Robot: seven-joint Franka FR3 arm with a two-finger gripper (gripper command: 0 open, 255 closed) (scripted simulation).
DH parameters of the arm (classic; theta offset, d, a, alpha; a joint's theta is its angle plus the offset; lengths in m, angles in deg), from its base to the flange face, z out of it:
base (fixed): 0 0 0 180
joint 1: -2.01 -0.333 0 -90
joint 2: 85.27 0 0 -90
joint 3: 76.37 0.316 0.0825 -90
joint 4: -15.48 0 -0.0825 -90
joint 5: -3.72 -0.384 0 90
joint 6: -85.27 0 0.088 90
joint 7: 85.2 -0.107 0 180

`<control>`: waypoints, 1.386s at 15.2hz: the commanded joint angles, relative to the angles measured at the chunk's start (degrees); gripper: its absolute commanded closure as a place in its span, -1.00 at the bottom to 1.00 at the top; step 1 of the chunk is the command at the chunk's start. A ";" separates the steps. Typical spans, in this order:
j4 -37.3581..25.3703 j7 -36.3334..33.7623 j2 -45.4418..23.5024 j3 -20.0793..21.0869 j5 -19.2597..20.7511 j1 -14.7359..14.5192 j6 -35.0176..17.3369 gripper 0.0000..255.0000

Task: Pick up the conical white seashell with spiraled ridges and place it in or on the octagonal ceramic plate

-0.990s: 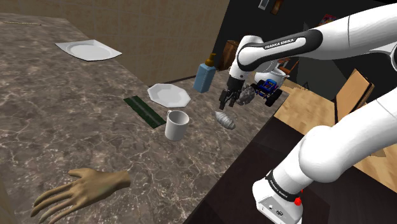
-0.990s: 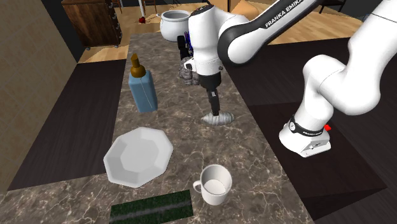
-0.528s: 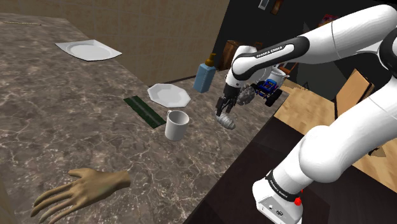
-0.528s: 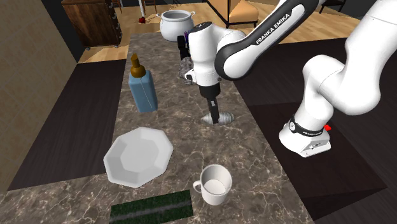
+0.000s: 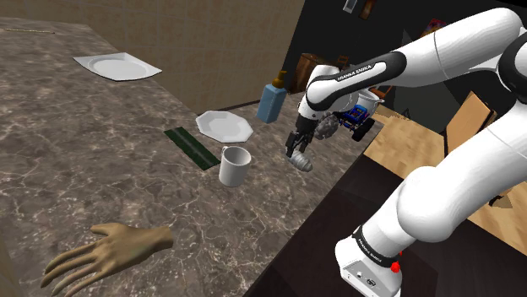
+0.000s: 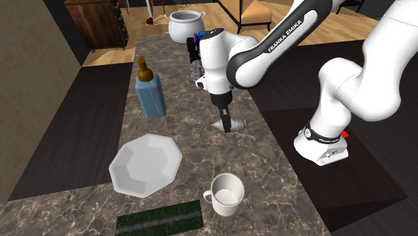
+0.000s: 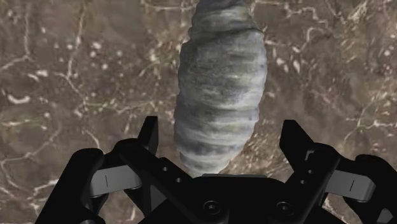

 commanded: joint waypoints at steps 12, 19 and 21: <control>-0.24 -0.23 0.65 0.04 0.23 0.05 0.85 1.00; -2.40 -1.59 4.69 0.40 1.48 0.35 6.90 1.00; -3.13 -1.92 5.71 0.52 1.74 0.42 8.61 1.00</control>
